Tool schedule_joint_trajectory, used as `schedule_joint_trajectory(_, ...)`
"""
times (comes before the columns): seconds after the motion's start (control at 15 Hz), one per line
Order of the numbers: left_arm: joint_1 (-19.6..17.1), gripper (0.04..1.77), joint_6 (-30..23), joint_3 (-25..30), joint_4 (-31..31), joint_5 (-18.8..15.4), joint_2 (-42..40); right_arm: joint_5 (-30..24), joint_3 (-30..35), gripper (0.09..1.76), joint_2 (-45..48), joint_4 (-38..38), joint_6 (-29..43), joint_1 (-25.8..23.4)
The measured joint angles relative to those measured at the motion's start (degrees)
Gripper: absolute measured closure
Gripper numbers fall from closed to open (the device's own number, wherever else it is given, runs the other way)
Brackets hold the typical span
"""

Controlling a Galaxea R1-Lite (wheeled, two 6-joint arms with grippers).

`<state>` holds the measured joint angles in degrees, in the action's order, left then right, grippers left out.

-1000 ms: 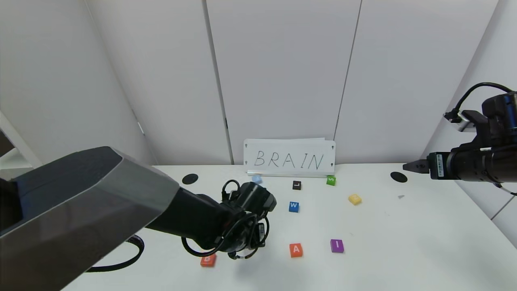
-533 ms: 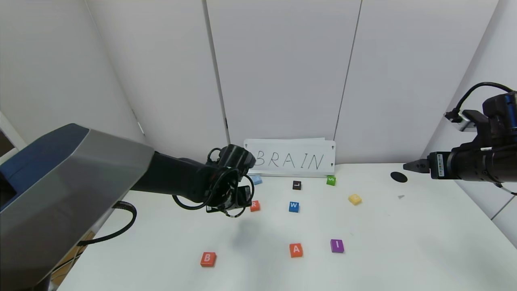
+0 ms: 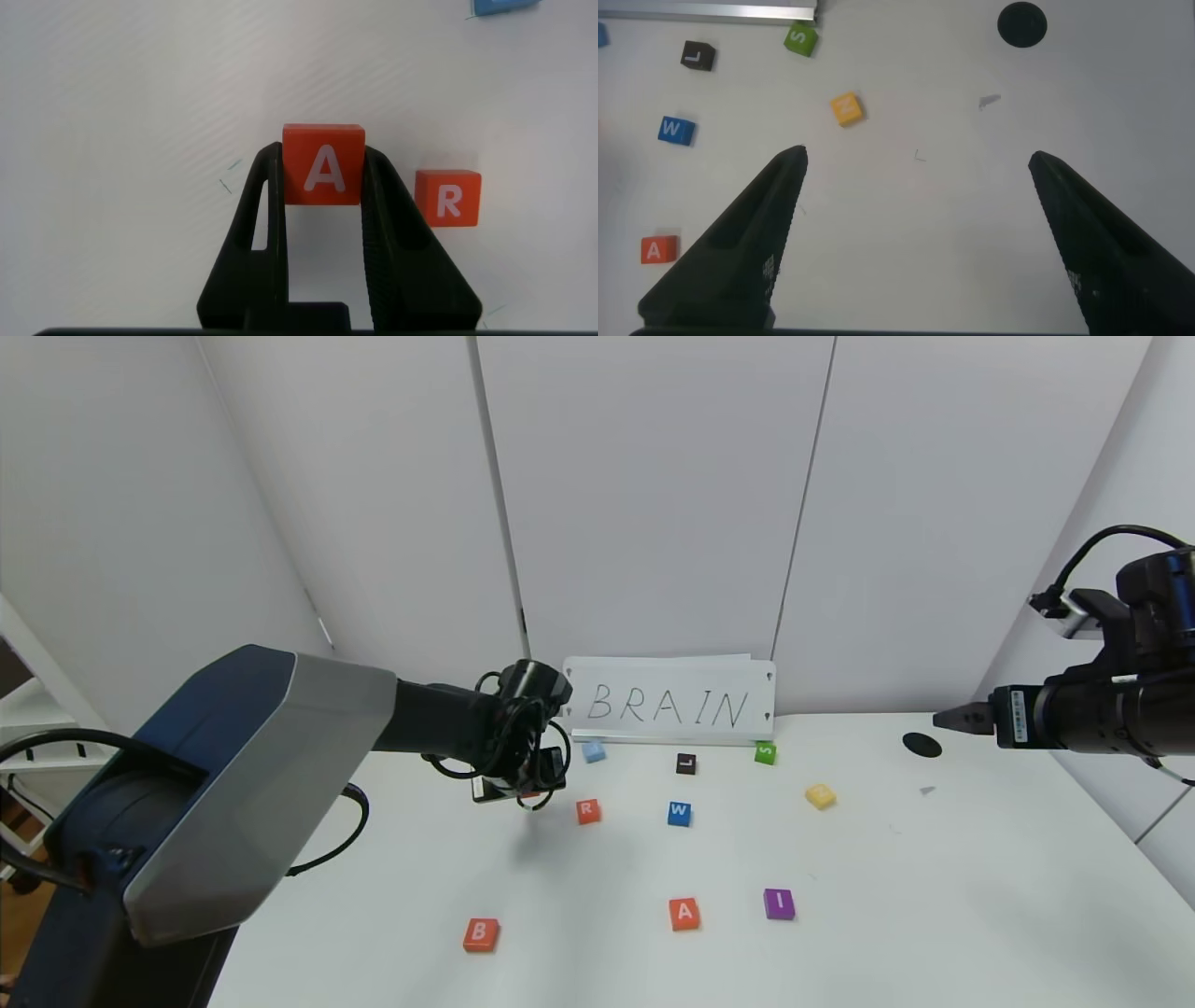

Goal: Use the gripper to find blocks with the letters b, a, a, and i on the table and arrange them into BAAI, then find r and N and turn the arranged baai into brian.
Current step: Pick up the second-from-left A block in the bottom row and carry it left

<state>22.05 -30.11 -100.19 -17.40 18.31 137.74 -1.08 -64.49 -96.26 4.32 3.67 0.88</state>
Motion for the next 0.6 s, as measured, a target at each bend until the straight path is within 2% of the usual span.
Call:
schedule_joint_trajectory(0.2, -0.3, 1.30, 0.0, -1.4, -0.4, -1.6, 2.0, 0.0, -0.1, 0.14, 0.0, 0.0, 0.0, -0.1)
schedule_joint_trajectory(0.6, -0.4, 1.30, -0.3, -1.8, -1.5, -1.8, 3.2, 0.0, -0.1, 0.14, 0.0, 0.0, 0.0, -0.1)
